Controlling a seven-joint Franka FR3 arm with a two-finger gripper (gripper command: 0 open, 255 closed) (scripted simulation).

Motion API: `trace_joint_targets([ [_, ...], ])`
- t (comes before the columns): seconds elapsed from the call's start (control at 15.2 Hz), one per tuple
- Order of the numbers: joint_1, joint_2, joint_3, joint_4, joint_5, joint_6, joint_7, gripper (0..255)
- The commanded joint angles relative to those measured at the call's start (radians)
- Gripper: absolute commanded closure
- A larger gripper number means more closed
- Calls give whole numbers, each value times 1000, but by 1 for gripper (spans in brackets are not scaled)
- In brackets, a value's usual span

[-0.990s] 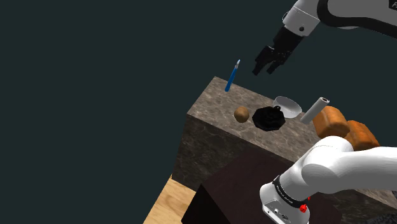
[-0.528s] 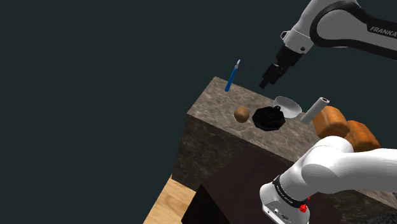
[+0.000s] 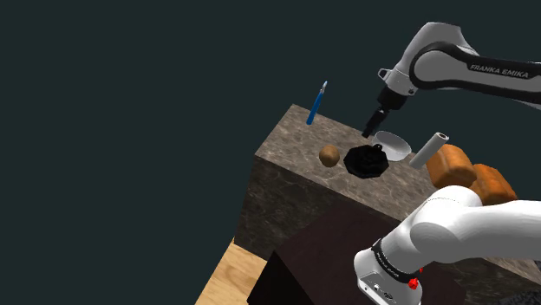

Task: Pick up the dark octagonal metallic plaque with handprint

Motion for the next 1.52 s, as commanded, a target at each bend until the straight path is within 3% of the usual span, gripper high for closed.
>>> trace_joint_targets([
  [0.0,-4,24,-48,-10,-37,24,-80,0],
  [0.4,-1,157,-204,-9,-132,138,-308,0],
  [0.73,26,304,-329,28,-169,240,-486,0],
  [1.32,36,374,-370,-29,-169,364,-493,0],
  [1.39,36,374,-371,-28,-169,364,-494,255],
  [1.45,36,374,-370,-28,-169,364,-493,255],
])
